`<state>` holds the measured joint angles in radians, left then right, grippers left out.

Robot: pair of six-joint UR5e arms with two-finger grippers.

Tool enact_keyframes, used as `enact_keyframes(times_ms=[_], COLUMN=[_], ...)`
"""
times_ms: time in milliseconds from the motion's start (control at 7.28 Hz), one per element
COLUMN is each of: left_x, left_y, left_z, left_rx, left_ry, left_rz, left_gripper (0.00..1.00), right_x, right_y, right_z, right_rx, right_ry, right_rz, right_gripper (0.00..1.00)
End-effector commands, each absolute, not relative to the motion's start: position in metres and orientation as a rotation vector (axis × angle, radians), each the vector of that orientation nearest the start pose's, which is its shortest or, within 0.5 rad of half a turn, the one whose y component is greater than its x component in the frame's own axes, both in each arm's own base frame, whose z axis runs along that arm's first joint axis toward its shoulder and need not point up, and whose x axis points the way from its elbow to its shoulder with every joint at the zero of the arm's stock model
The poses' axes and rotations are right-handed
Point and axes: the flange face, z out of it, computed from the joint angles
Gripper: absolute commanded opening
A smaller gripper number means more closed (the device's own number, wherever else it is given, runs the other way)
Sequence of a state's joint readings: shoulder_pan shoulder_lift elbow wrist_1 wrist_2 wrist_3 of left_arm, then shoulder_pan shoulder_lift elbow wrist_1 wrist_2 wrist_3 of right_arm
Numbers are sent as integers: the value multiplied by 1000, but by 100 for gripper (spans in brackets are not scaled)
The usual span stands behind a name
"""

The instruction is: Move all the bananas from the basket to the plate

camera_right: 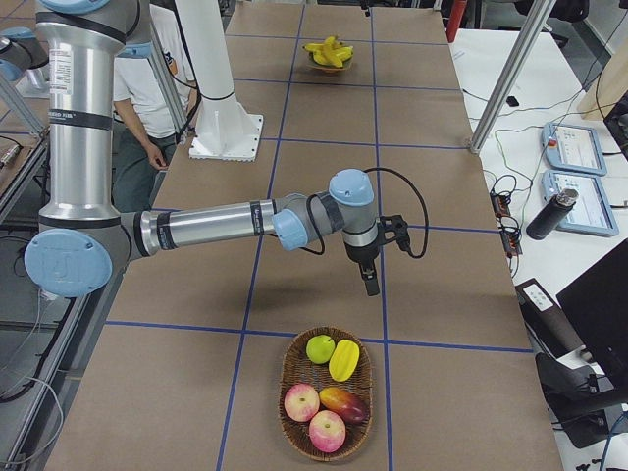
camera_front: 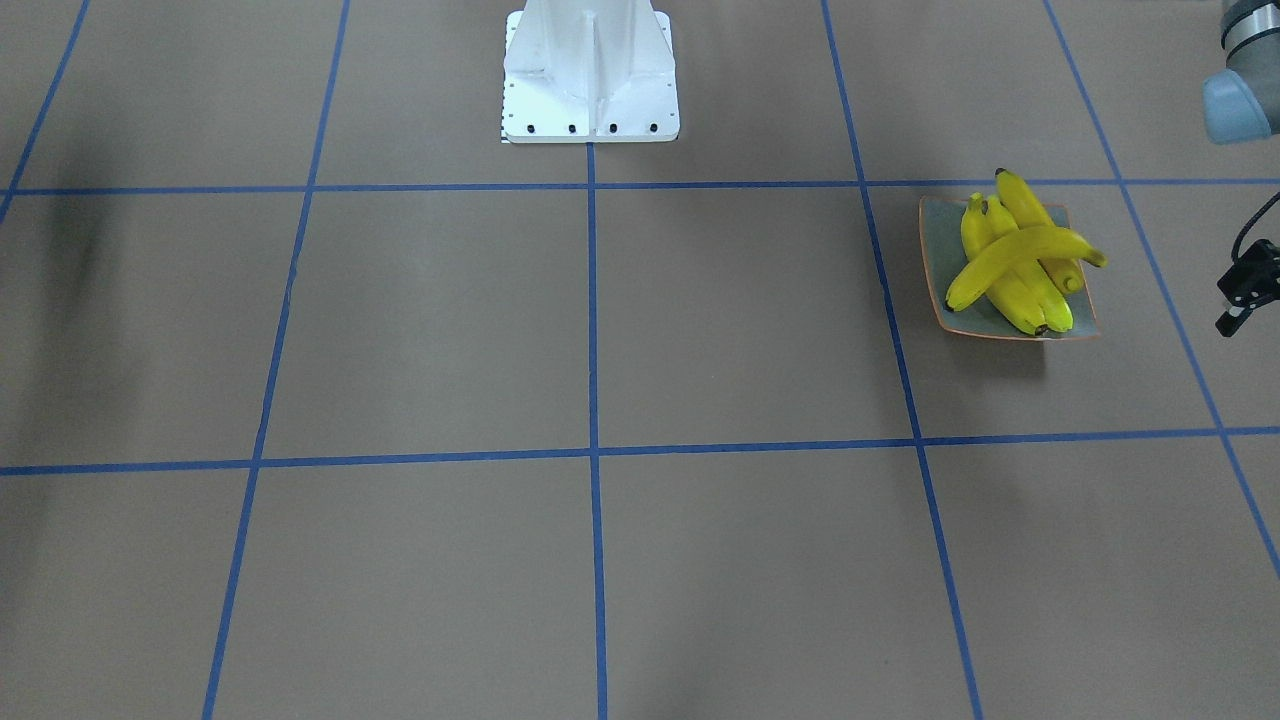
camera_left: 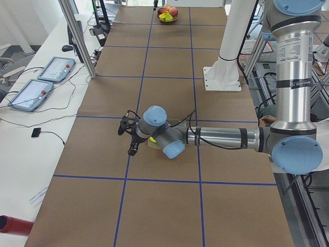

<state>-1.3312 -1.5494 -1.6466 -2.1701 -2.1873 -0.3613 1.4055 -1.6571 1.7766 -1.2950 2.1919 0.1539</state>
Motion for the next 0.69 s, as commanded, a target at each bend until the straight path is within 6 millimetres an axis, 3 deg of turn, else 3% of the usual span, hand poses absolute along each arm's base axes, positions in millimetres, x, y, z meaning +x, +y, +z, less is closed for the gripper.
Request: enact_keyframes(times_ms=[0, 275, 550], left_x=[41, 31, 33], left_y=[-532, -532, -527], left_z=[555, 546, 554], left_rx=[281, 225, 169], left_ry=[774, 841, 880], left_rz=[163, 148, 137], left_gripper=[100, 100, 100], right_x=[13, 13, 13], right_y=[-473, -474, -474], right_z=[599, 599, 599], right_rx=[266, 262, 262], right_ry=[-741, -744, -746], right_rz=[-197, -188, -188], right_gripper=[100, 100, 100])
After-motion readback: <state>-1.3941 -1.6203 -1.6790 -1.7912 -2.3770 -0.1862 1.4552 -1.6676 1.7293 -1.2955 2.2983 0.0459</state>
